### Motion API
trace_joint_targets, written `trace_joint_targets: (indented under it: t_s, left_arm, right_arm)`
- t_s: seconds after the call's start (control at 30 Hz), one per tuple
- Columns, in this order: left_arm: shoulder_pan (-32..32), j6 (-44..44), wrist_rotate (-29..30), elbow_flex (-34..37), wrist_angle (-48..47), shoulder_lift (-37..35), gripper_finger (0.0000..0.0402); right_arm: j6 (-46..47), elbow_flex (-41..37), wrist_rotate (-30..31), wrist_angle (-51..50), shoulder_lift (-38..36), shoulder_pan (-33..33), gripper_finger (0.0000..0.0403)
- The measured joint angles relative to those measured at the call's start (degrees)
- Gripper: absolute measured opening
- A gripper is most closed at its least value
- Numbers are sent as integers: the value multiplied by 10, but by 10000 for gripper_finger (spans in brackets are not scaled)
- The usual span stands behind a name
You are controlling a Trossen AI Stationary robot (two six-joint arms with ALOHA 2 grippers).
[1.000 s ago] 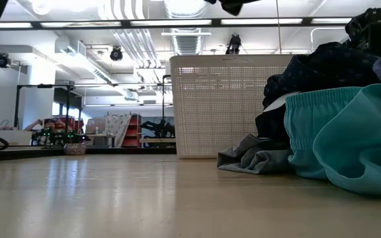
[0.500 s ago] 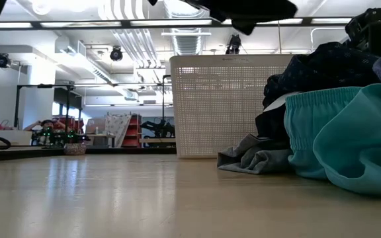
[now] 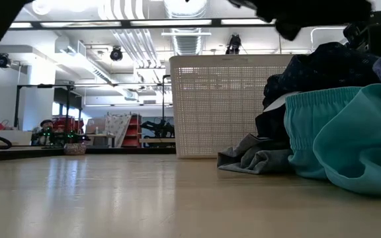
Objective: Sort clothes
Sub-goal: Put the top purple sock into the laundry bin
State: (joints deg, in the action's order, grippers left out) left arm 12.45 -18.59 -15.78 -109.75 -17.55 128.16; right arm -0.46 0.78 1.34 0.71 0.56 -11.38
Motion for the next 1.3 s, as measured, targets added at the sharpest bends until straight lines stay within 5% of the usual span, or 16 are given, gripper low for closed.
trace_joint_targets:
  t_s: [0.33,0.57,0.97,1.3]
  left_arm:
    - [4,5,-32,-167,-93,119,160]
    - [0,9,-26,-181,-104,127,208]
    - [-5,32,-27,-154,-77,127,126]
    - [-6,35,-32,-146,-75,127,7]
  right_arm:
    - [-4,0,0,-2,0,0,0]
    - [-4,0,0,-3,1,0,0]
    - [-5,0,0,-2,3,0,0]
    - [-5,0,0,-2,4,0,0]
